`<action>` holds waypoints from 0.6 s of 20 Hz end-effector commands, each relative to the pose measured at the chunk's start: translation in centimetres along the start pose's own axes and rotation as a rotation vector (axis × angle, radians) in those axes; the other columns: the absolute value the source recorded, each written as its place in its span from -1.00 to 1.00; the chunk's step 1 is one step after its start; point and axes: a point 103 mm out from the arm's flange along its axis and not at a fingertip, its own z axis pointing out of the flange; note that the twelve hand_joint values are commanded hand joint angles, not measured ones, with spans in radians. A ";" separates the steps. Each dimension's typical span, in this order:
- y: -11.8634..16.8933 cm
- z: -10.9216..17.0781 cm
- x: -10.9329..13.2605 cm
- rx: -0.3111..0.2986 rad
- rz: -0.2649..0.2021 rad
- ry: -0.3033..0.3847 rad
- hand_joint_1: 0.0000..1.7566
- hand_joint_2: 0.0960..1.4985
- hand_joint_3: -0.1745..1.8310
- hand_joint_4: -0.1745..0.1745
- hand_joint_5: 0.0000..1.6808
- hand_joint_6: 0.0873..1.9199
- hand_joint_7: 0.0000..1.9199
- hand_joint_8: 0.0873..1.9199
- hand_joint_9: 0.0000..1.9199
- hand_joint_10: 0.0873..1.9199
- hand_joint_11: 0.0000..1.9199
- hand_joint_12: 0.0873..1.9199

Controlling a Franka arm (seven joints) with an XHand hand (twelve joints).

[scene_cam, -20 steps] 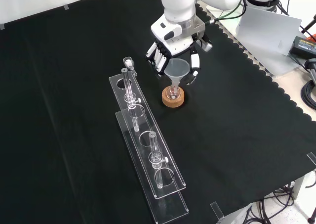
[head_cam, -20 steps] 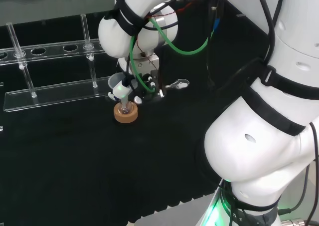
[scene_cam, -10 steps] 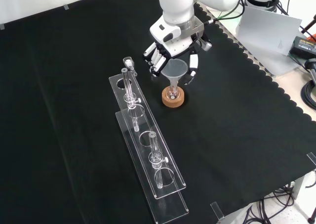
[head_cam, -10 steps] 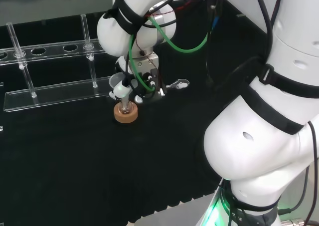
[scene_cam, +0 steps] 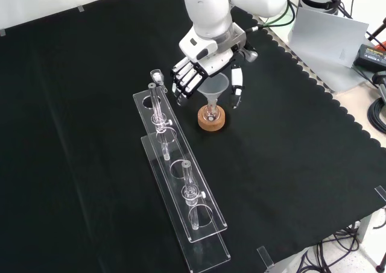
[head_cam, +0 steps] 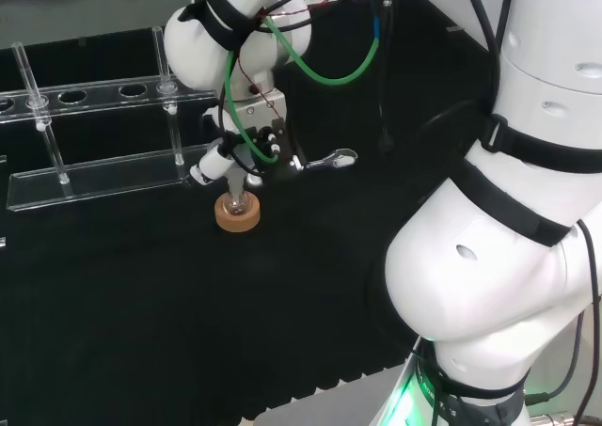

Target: Place the funnel on the round-bottom flask.

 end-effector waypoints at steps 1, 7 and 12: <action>-1.1 -1.2 -0.6 -0.006 -0.012 -0.006 -0.52 -0.29 -0.65 0.14 -0.75 -1.00 -0.76 -0.54 -0.88 -0.26 -1.00 0.60; -3.2 -5.2 -1.4 -0.077 -0.028 -0.015 -0.56 -0.28 -0.66 0.13 -0.79 -1.00 -0.78 -0.53 -0.91 -0.26 -1.00 0.59; -4.0 -7.2 -2.0 -0.110 -0.023 -0.019 -0.57 -0.28 -0.66 0.14 -0.80 -1.00 -0.79 -0.53 -0.93 -0.25 -1.00 0.59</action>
